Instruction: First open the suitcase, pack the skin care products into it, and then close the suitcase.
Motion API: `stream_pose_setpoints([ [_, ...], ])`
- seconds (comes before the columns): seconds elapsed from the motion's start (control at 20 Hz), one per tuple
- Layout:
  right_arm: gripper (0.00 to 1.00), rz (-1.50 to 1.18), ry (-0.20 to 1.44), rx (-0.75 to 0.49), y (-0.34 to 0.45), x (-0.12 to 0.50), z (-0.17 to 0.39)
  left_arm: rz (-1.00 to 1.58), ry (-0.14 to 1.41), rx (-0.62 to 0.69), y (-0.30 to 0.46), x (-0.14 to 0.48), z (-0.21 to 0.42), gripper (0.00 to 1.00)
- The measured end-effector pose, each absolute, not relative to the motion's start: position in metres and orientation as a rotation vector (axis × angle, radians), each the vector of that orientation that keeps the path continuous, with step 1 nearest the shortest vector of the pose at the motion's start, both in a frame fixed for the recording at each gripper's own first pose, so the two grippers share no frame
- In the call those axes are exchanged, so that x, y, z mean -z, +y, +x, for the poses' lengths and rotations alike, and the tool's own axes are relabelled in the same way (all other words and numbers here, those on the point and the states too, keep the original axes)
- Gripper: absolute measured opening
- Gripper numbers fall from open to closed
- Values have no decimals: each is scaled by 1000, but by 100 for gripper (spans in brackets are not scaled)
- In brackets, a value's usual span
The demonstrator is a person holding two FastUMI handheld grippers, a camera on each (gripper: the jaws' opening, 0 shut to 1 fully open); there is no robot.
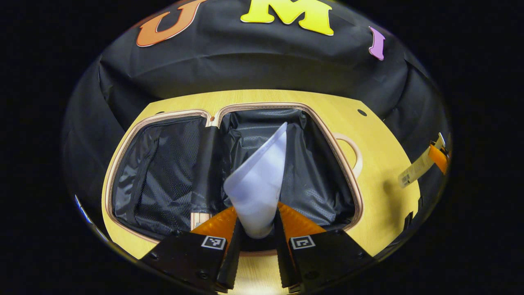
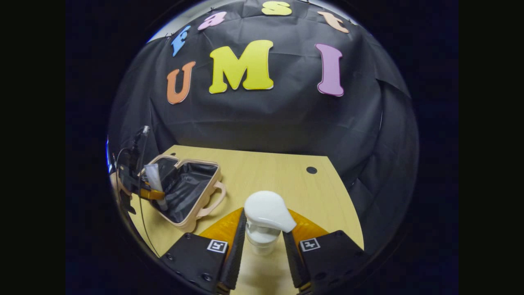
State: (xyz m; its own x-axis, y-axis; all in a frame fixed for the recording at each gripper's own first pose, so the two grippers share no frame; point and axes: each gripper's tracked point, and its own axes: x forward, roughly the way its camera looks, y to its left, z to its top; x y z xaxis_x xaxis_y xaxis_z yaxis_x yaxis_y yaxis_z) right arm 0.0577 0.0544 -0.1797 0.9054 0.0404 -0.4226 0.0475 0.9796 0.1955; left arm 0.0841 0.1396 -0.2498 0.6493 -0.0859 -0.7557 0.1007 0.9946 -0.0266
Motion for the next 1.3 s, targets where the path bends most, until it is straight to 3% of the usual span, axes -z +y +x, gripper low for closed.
stream_pose_setpoints([
  [0.05,28,224,459,1,60,176,46,22,873,110,140,255,87,43],
  [0.1,25,198,468,26,58,177,42,21,887,115,141,261,91,43],
  [0.3,24,194,435,1,77,157,41,37,872,143,139,263,112,43],
  [0.5,24,174,378,-43,103,114,45,-4,953,109,149,295,115,43],
  [0.8,24,162,316,-158,162,64,57,-55,894,136,135,287,119,46],
  [1.0,24,156,292,-220,196,44,71,-12,788,148,130,257,111,99],
  [1.3,24,179,290,-288,240,33,98,5,523,85,178,188,73,99],
])
